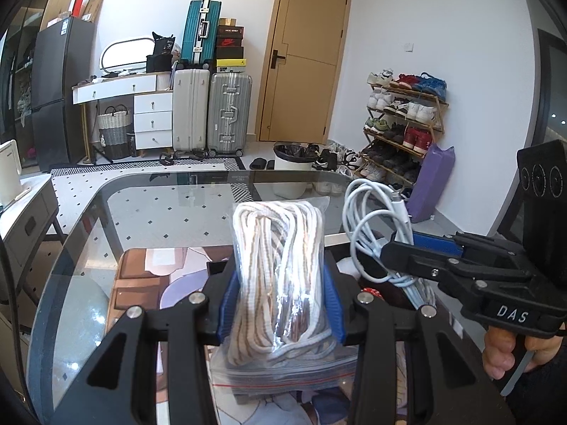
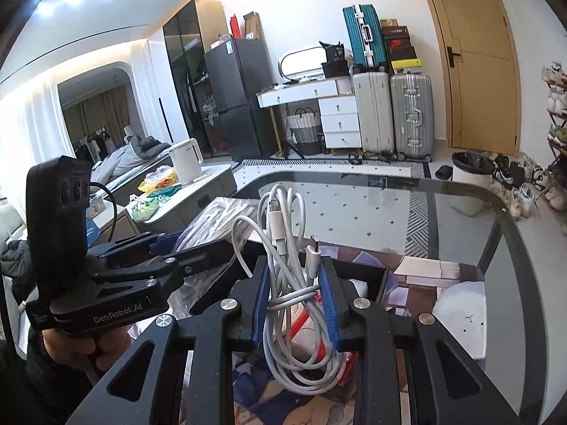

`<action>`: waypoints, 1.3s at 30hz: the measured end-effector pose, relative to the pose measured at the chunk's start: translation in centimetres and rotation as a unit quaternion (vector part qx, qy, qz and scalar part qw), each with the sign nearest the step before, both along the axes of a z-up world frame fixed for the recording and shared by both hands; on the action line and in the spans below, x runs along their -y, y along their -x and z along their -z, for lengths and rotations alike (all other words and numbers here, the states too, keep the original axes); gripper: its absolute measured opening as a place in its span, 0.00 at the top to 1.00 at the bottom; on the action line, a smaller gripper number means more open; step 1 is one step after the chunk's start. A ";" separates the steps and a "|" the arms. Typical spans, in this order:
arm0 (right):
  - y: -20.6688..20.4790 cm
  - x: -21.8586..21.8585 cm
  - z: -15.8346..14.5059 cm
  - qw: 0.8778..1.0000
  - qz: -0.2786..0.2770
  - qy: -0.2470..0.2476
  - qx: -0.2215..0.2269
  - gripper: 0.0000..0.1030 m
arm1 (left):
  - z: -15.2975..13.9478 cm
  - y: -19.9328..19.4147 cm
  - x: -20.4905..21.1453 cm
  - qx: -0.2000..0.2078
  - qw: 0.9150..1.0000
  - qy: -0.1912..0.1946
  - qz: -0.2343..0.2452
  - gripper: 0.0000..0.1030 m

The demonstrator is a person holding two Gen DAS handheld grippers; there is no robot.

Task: Organize soft objects
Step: 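Carry the rope bag with the left gripper over the box while the right carries the cable, then open both grippers, releasing the rope bag and cable coil into the box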

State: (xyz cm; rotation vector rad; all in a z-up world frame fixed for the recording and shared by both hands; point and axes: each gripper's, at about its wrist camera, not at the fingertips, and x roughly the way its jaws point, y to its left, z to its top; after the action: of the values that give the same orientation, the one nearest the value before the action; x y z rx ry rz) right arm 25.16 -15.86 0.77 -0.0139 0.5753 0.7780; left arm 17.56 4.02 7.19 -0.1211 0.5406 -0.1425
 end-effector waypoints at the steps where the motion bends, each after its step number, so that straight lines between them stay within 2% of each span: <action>1: -0.4 -0.3 0.3 1.000 0.000 0.005 -0.002 0.74 | 0.2 -0.2 -0.1 -0.002 1.000 0.000 0.000 0.60; 15: -3.0 -2.2 4.1 0.998 0.012 0.054 -0.020 0.74 | 3.1 -3.1 0.4 -0.027 0.999 -0.011 -0.014 0.60; 23: -2.3 -2.3 5.0 0.997 0.012 0.068 -0.018 0.74 | 3.9 -2.6 1.4 -0.024 0.998 -0.050 -0.009 0.59; 26: -2.0 -2.1 5.0 0.997 0.021 0.070 -0.013 0.74 | 4.2 -2.5 1.7 -0.026 0.998 -0.058 -0.004 0.56; 28: -1.9 -1.8 4.8 0.997 0.024 0.067 -0.011 0.73 | 4.3 -2.3 1.7 -0.028 0.998 -0.058 -0.004 0.50; 31: -1.4 -1.1 4.2 0.997 0.031 0.065 0.004 0.68 | 4.0 -1.9 1.3 -0.029 0.999 -0.041 -0.005 0.40; 33: -0.9 -0.5 3.7 0.997 0.032 0.063 0.013 0.57 | 3.7 -1.5 0.7 -0.026 0.999 -0.033 -0.009 0.38; 35: -0.3 0.1 3.2 0.997 0.033 0.060 0.023 0.52 | 3.5 -1.0 0.4 -0.021 0.999 -0.031 -0.009 0.35; 36: 0.0 0.4 3.0 0.997 0.033 0.061 0.026 0.50 | 3.4 -0.7 0.3 -0.018 0.999 -0.029 -0.007 0.31; 37: 0.4 0.7 2.8 0.997 0.033 0.063 0.030 0.48 | 3.3 -0.3 0.1 -0.015 1.000 -0.026 -0.008 0.21; 38: 0.7 1.0 2.7 0.997 0.036 0.064 0.034 0.41 | 3.1 0.1 -0.1 -0.010 1.000 -0.023 -0.012 0.15; 39: 1.1 1.3 2.6 0.997 0.038 0.062 0.038 0.29 | 3.0 0.6 -0.3 -0.004 1.000 -0.019 -0.017 0.08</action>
State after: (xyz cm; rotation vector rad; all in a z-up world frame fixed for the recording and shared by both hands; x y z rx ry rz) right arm 24.06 -17.14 -1.86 -0.1346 0.5481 0.6637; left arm 17.01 4.33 4.16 -0.0942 0.5492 -0.0983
